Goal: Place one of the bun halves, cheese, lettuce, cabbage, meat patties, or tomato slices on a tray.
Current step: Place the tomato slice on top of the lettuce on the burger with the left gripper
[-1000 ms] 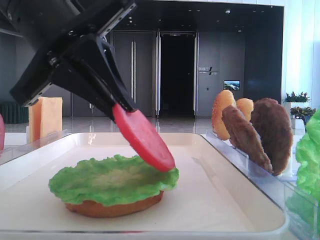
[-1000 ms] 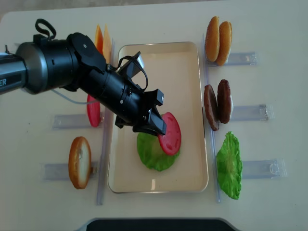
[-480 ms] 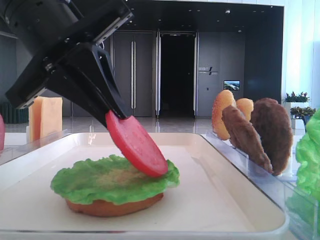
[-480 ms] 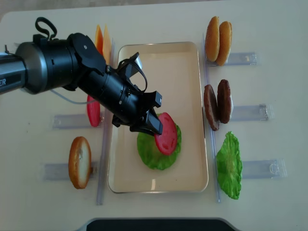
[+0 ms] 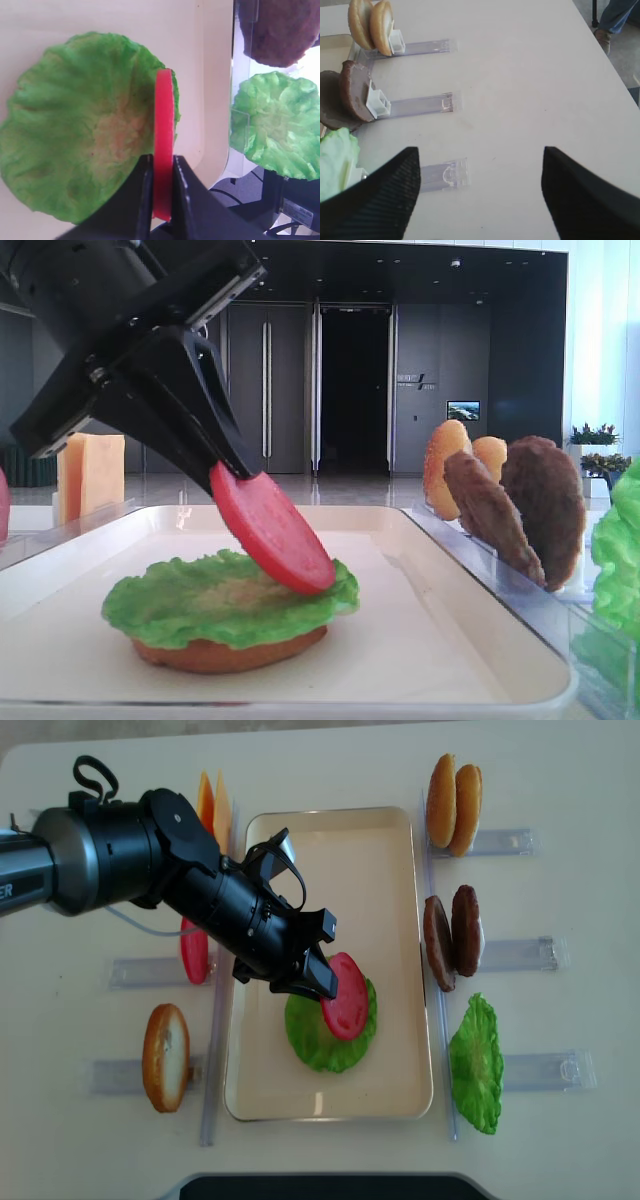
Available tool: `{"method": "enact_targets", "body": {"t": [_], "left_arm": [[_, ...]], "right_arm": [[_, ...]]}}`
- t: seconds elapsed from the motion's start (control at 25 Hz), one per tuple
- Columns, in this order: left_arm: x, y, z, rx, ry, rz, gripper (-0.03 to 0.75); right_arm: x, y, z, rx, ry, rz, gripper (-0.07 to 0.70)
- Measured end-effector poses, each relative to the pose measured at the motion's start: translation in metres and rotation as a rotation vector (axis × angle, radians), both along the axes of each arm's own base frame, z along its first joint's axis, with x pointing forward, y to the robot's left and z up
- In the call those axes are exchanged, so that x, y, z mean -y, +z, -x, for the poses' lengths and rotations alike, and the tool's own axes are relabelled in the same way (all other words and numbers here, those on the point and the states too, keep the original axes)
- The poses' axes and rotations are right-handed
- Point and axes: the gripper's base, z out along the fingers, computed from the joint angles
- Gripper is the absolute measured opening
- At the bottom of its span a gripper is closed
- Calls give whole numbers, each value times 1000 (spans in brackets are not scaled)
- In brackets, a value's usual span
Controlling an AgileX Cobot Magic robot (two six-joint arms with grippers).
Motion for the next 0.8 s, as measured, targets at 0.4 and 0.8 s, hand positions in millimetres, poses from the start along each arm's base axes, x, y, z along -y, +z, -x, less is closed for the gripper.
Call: {"method": "enact_targets", "body": {"t": [0.4,0.8], "left_arm": [[-2,-2,1,-1,-12,-29,104],[-3,-2,1,-5,-16,-34,294]], "right_arm": [[0,0,0,0,0,0,514],[0,0,0,0,0,0,514]]}}
